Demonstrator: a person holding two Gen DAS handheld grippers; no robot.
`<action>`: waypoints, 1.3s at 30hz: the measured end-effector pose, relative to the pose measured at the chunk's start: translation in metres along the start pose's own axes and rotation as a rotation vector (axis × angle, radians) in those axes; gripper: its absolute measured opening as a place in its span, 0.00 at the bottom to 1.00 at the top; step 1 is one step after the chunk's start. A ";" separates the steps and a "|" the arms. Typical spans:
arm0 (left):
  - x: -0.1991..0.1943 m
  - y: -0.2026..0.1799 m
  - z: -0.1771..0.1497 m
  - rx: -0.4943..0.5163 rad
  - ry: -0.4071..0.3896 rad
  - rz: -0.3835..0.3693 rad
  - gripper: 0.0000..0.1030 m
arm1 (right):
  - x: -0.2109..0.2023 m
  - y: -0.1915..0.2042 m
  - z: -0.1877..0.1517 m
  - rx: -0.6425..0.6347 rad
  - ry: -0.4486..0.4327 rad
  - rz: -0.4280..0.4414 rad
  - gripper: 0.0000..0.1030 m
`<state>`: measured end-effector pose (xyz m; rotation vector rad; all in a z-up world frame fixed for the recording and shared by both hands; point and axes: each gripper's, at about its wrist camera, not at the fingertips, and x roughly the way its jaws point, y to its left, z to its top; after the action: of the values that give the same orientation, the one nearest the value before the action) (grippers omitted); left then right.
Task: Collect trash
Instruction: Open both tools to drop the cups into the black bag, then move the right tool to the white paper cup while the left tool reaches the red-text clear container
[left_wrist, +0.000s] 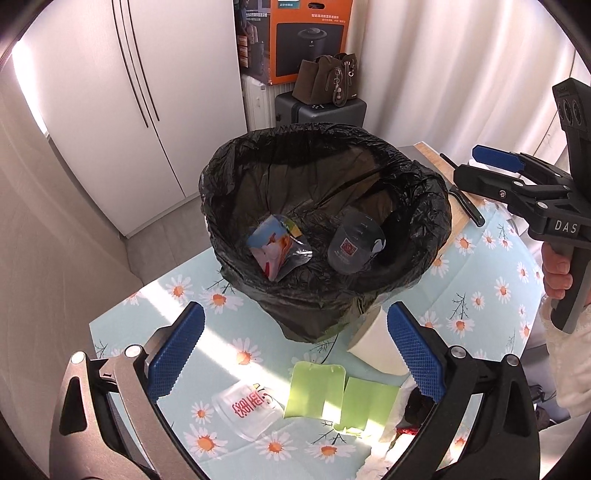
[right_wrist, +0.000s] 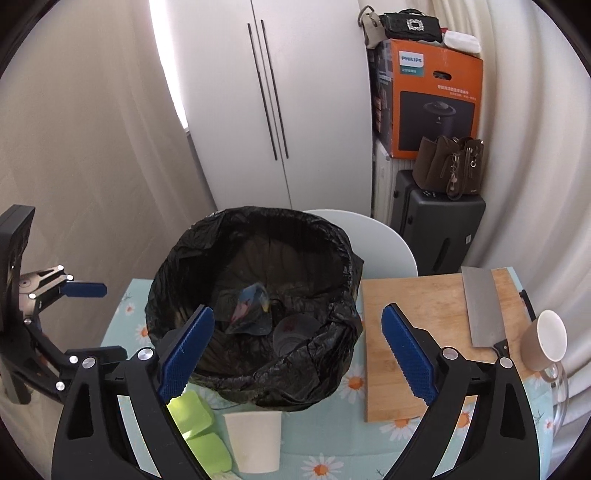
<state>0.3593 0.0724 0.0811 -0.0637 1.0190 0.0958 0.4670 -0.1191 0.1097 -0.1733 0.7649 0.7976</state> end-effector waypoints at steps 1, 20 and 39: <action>-0.002 0.000 -0.004 -0.010 0.003 0.003 0.94 | -0.003 0.001 -0.003 -0.004 0.001 -0.001 0.85; -0.026 -0.007 -0.060 -0.090 0.029 0.062 0.94 | -0.025 0.008 -0.055 -0.047 0.078 -0.014 0.86; 0.029 0.015 -0.104 -0.198 0.175 0.089 0.94 | 0.016 0.017 -0.105 -0.105 0.221 -0.006 0.86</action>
<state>0.2845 0.0784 0.0017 -0.2101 1.1853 0.2766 0.4044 -0.1413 0.0246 -0.3624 0.9299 0.8223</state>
